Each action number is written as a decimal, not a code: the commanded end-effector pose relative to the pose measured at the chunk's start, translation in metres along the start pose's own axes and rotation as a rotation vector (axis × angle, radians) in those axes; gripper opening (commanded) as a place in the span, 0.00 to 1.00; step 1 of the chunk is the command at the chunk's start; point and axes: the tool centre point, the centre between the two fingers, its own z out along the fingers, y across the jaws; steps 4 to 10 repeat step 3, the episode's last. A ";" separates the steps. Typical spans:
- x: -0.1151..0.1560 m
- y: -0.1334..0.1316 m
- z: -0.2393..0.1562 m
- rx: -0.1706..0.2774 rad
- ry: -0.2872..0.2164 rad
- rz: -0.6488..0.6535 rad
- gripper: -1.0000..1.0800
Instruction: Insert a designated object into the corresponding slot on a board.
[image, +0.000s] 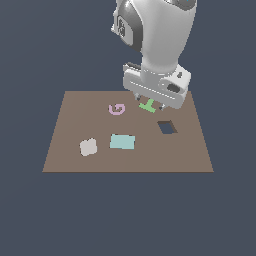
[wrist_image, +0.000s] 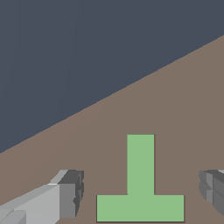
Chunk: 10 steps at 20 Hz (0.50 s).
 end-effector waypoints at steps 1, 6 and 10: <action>0.000 0.000 0.000 0.000 0.000 0.000 0.96; 0.000 0.000 0.000 0.000 0.000 0.000 0.96; 0.000 0.000 0.000 0.000 0.000 0.000 0.96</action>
